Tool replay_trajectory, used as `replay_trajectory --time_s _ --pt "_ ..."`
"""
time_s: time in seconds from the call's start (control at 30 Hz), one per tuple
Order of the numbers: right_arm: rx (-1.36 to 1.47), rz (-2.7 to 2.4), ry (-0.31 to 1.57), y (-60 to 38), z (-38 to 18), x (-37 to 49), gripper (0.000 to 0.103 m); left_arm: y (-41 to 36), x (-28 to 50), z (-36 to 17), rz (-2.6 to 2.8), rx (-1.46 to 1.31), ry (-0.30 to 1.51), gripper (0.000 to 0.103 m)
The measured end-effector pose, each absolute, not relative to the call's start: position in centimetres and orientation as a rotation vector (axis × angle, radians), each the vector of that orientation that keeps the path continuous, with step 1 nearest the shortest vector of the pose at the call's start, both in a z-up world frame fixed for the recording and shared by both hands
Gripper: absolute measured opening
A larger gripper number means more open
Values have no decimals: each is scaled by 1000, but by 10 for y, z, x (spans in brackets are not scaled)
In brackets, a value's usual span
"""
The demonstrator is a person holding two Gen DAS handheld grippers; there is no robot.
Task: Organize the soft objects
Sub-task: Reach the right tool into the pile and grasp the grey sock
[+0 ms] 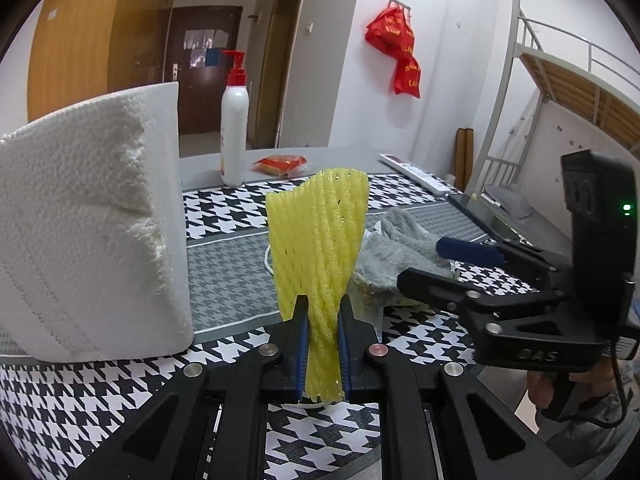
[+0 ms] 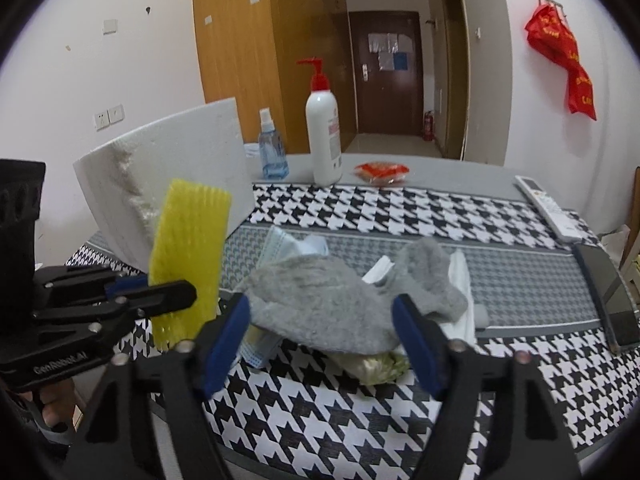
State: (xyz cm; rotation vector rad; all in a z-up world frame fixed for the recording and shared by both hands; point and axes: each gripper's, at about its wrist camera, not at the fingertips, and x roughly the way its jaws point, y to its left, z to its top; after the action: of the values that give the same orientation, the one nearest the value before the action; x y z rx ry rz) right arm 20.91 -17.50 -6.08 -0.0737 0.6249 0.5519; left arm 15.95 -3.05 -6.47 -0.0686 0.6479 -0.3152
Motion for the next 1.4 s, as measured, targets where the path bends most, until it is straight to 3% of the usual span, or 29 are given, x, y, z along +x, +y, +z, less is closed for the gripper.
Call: replay_trajectory --time_s 0.1,0.23,0.3,0.43,0.5,1.4 --pt "-85 544 638 -174 -63 211 63 -28 158 -65 -320 -75 645 14" --pt "-116 532 639 -171 -66 210 59 -26 157 -65 -320 -70 643 14" --pt "-122 531 661 -169 -70 212 40 -26 156 -64 -323 -68 640 14" --pt "-100 516 688 -172 -74 218 25 -24 154 -63 -327 -68 634 14" --pt "-94 519 682 -174 -72 217 13 -23 154 -64 -321 -67 637 14" --pt "0 529 457 -200 9 180 10 -8 120 -29 -255 -54 522 14"
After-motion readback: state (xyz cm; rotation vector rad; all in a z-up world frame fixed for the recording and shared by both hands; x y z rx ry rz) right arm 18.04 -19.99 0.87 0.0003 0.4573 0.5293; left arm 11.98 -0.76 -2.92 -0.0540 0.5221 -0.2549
